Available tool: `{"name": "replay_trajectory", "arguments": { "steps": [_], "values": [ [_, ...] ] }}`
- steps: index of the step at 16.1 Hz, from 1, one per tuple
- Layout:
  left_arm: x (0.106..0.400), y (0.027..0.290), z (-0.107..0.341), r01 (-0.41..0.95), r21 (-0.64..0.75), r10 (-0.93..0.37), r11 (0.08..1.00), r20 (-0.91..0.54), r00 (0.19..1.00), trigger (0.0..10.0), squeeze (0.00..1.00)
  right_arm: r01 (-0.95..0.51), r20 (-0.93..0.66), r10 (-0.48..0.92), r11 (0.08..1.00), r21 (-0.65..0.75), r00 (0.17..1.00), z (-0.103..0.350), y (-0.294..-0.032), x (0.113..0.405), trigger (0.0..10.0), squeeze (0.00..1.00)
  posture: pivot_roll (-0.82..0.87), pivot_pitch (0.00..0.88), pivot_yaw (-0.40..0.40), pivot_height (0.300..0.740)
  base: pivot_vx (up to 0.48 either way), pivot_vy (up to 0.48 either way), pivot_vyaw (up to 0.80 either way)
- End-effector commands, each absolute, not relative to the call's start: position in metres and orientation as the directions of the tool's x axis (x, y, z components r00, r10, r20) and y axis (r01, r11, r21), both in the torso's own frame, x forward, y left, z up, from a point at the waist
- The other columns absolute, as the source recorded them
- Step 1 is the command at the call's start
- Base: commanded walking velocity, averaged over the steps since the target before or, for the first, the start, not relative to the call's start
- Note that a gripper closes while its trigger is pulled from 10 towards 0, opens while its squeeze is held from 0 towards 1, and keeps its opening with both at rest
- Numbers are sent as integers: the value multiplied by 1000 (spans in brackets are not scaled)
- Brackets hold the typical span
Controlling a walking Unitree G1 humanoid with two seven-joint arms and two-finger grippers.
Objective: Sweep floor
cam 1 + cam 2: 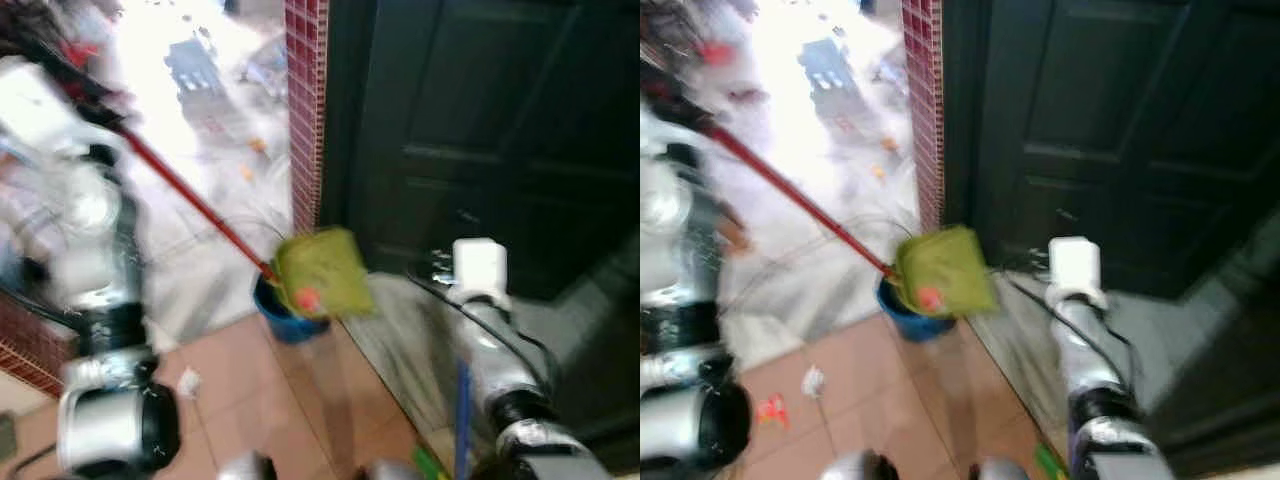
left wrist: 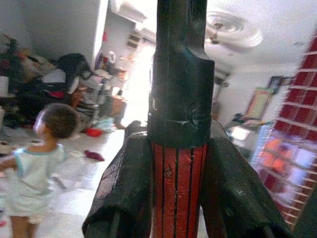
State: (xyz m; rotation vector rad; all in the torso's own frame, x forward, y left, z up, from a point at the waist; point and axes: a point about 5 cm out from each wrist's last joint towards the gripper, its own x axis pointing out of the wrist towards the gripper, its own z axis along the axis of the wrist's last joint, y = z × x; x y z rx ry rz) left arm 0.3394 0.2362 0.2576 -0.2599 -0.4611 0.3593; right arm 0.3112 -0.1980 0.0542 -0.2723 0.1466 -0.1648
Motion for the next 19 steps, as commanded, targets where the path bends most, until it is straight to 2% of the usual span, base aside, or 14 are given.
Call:
{"name": "replay_trajectory", "arguments": {
  "steps": [1,3,6,7,11,14,16,17,19],
  "values": [
    [335,234,283,-263,-303,388,916,498,775,10000,0,167,-60,-192,941,-293,979,67,-206,316,10000,0,-99,0,36,740,439,0,0],
    [335,234,284,-268,-287,383,920,509,771,10000,0,165,-61,-191,942,-293,980,67,-206,316,10000,0,-99,0,33,740,426,0,0],
    [334,227,288,-270,-208,341,940,559,756,10000,0,163,-61,-189,941,-296,980,68,-207,317,10000,0,-102,0,29,740,0,0,0],
    [333,215,285,-264,-117,280,957,602,748,10000,0,161,-61,-187,941,-297,980,68,-207,316,10000,0,-105,0,26,740,0,0,0],
    [334,199,283,-245,-40,214,969,637,741,10000,0,161,-59,-186,941,-299,981,69,-209,316,10000,0,-109,1,24,740,0,0,0],
    [333,161,268,-153,43,88,987,652,753,10000,0,157,-58,-182,941,-300,982,69,-208,317,10000,0,-112,4,24,740,0,0,0],
    [329,119,240,3,130,-82,992,604,793,10000,0,158,-58,-183,941,-298,981,69,-207,317,10000,0,-114,5,30,740,0,0,0],
    [323,90,227,143,233,-255,962,572,780,10000,0,156,-57,-181,942,-296,982,69,-205,317,10000,0,-114,6,31,740,0,0,0],
    [308,49,213,377,420,-555,826,483,677,10000,0,151,-61,-176,943,-296,983,68,-204,317,10000,0,-109,7,24,740,0,0,0]
  ]
}}
